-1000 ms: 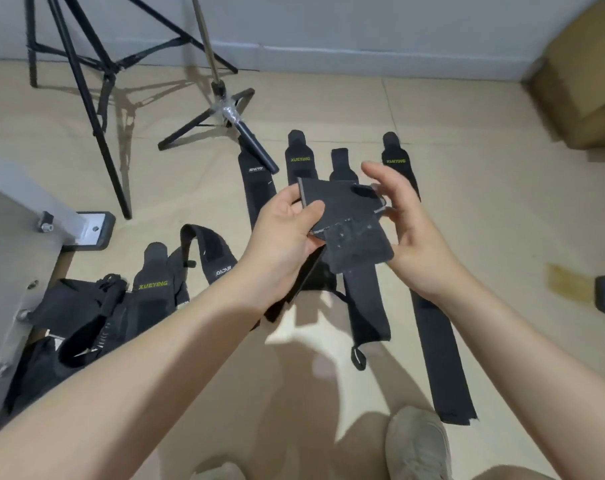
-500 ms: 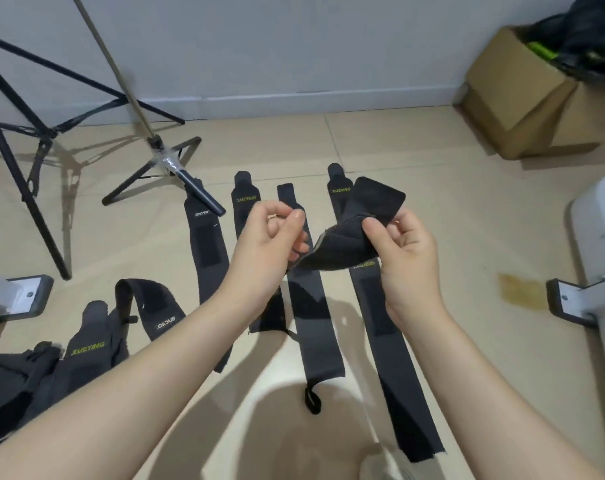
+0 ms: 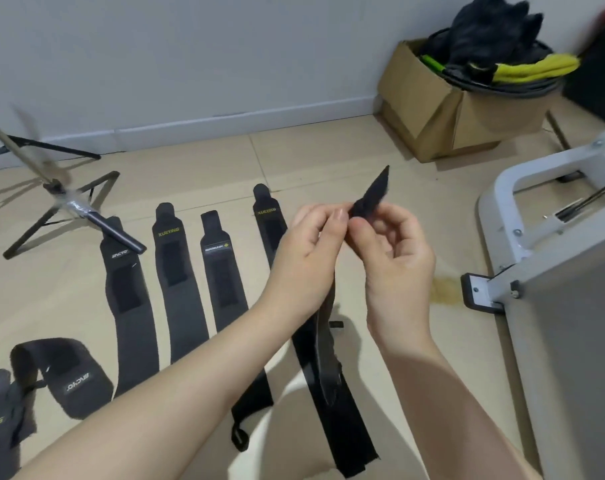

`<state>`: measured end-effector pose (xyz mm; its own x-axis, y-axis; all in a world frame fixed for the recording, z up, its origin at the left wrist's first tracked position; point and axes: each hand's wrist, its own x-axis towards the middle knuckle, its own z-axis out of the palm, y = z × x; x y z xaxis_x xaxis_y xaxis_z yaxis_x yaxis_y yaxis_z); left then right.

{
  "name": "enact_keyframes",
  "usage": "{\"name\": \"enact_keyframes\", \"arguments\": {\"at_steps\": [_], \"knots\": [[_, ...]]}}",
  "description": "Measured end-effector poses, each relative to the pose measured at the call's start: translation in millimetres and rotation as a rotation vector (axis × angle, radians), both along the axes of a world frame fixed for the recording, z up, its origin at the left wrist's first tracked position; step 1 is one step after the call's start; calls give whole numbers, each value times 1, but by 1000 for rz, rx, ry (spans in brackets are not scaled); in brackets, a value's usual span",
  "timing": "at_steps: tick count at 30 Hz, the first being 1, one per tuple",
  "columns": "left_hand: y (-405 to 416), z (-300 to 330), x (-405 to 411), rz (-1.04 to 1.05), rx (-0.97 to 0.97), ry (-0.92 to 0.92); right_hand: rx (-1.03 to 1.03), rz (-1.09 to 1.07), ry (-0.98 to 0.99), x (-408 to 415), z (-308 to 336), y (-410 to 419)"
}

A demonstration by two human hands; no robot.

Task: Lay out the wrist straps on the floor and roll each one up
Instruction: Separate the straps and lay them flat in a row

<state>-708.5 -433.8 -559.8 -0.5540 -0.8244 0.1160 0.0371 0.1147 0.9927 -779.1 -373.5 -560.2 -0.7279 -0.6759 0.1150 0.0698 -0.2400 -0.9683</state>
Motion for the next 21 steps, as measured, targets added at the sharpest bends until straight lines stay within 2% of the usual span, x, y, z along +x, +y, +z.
{"name": "enact_keyframes", "arguments": {"at_steps": [3,5,6,15,17,21], "knots": [[7,-7,-27,-192,269,69,115,-22,247,-34,-13,17],[10,-15,-40,-187,322,71,219,-80,498,-55,-24,24],[10,-20,-45,-166,331,58,251,-112,540,-63,-30,25],[-7,-68,-92,-91,512,-19,246,38,141,-104,-93,27],[-23,-79,-102,-59,544,-48,261,29,182,-116,-103,15],[-71,-98,-126,-2,445,-123,299,39,443,-144,-121,-38]]}}
